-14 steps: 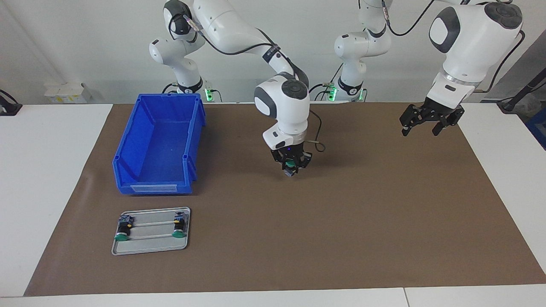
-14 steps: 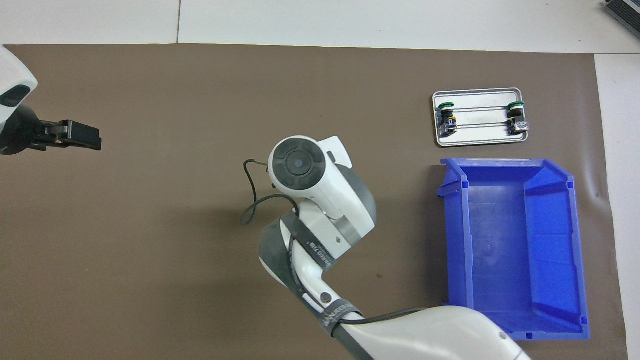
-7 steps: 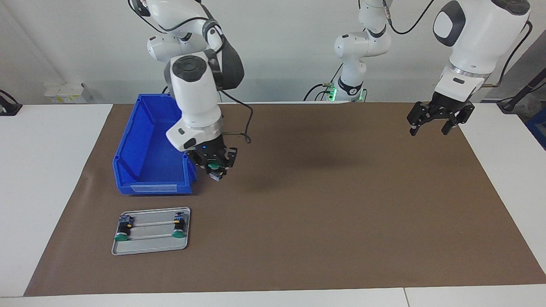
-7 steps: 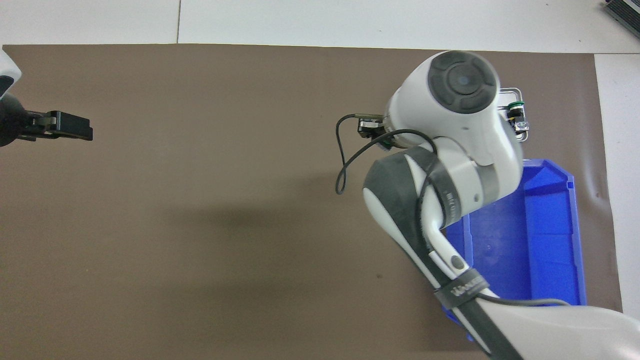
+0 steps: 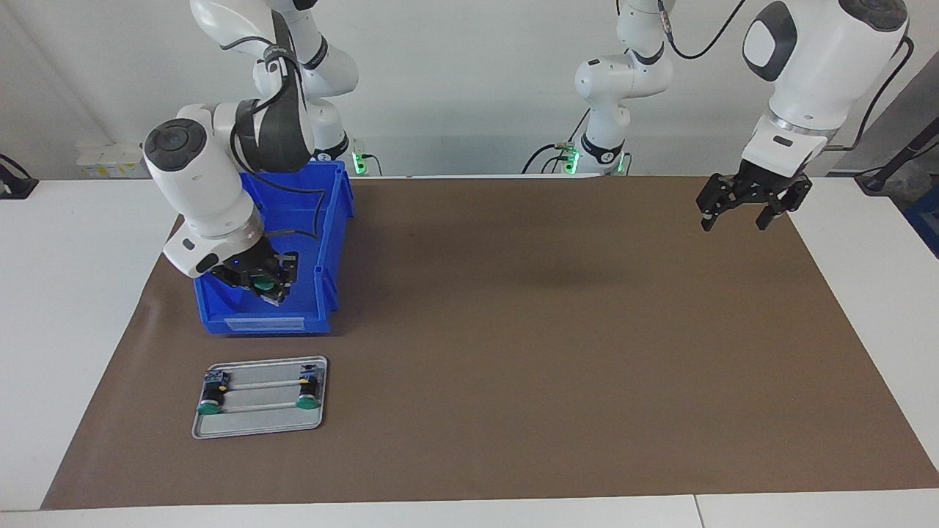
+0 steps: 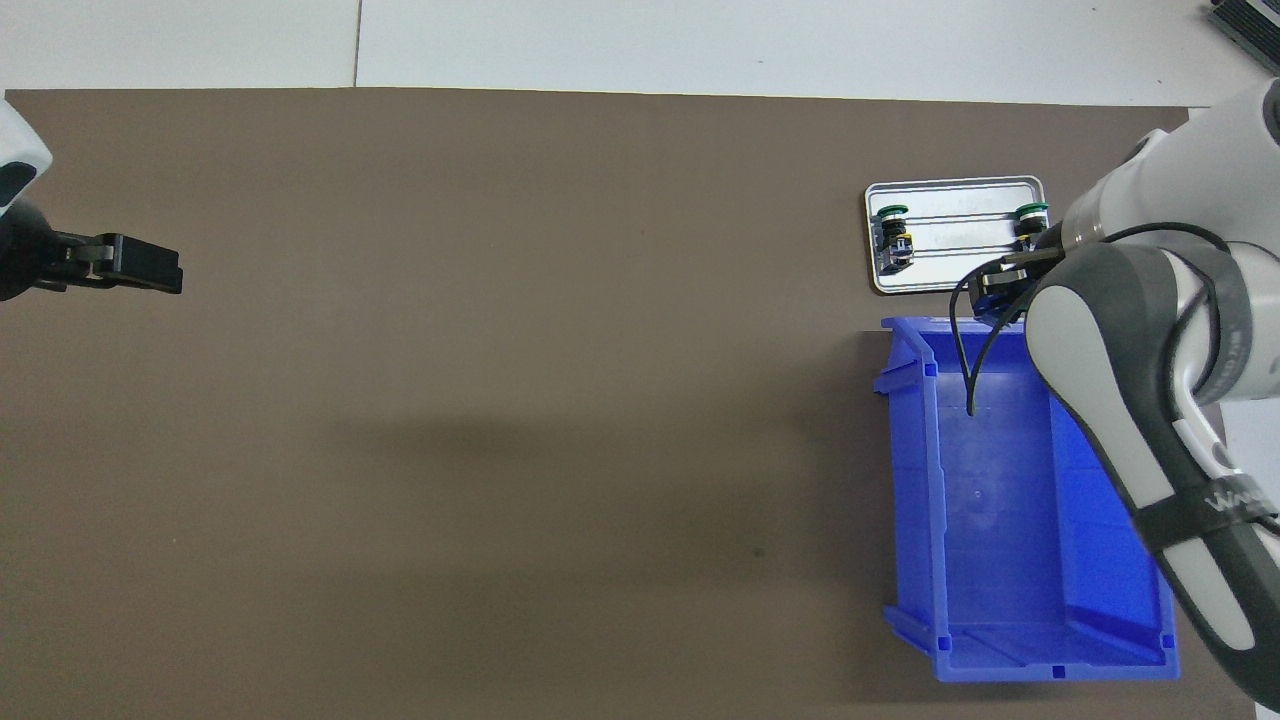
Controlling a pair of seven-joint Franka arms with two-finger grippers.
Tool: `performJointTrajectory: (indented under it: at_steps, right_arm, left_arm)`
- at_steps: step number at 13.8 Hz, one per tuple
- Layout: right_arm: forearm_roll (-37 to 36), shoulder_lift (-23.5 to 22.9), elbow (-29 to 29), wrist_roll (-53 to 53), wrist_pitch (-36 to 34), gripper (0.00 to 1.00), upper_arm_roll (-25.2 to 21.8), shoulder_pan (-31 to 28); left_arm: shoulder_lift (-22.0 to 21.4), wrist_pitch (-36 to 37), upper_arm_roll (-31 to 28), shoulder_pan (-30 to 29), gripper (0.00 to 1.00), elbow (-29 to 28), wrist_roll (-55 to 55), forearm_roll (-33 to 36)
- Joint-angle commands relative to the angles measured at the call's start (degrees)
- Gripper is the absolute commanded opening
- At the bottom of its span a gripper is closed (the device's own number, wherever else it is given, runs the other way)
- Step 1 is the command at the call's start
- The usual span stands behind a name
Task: Place and press button with both arms
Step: 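Carry the green button with the right gripper over the blue bin, then lower the button into the blue bin and open the right gripper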
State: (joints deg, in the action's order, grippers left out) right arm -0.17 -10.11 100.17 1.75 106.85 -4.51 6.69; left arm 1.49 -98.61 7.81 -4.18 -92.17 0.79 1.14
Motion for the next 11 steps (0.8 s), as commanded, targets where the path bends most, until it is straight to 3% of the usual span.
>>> performJointTrajectory:
  at_steps: [1,4,8,11]
  right_arm:
    - [1.5,7.6,12.9,1.5,5.2,0.0,0.7,-1.1]
    - [1.6,11.3,23.3,5.5,14.9,0.0,0.7,-2.6]
    - [8.2,11.8,27.5,21.6,17.3,0.0,0.6,-7.4]
    - [8.4,11.5,31.4,22.3,23.2,0.0,0.6,-7.1]
  left_arm:
    - [-1.5,0.6,0.1,-1.3,1.0,-1.3,0.5,0.9]
    - [-1.5,0.7,0.1,-1.4,1.0,-1.3,0.5,0.8]
    - [-1.5,0.6,0.1,-1.4,1.0,-1.3,0.5,0.8]
    - [-1.5,0.7,0.2,-1.4,1.0,-1.3,0.5,0.8]
